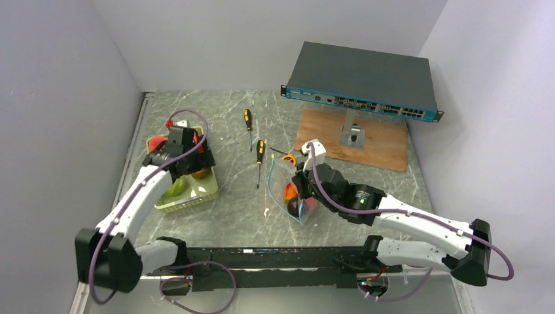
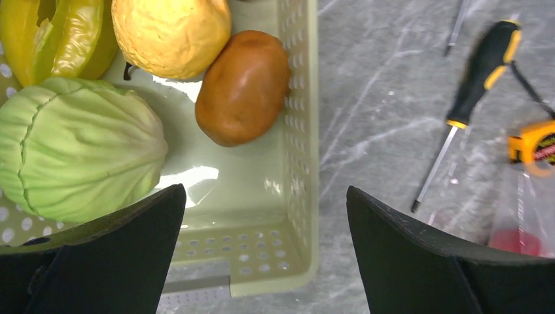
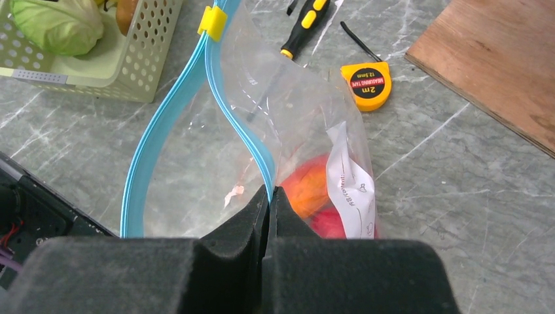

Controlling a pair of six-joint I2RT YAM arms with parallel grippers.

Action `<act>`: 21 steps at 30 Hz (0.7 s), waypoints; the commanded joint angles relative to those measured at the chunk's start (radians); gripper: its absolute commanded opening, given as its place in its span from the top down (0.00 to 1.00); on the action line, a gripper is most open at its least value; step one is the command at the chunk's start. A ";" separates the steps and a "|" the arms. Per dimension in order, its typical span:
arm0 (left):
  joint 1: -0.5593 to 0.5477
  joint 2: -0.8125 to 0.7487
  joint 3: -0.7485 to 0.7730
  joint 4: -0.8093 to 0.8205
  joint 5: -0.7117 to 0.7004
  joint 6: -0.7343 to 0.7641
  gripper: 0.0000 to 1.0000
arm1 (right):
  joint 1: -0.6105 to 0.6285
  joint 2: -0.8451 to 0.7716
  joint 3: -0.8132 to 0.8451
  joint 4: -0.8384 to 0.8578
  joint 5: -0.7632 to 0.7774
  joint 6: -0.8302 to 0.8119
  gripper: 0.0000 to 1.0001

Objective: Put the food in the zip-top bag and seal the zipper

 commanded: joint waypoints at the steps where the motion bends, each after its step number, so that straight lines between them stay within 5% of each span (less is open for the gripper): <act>1: 0.063 0.108 0.059 0.064 0.032 0.064 0.03 | 0.000 -0.025 0.039 0.009 -0.020 -0.013 1.00; 12: 0.110 0.285 0.055 0.147 0.013 0.117 0.12 | 0.000 -0.018 0.044 -0.012 -0.003 -0.029 1.00; 21: 0.115 0.401 0.071 0.191 0.020 0.133 0.06 | 0.000 -0.006 0.060 -0.028 0.006 -0.038 1.00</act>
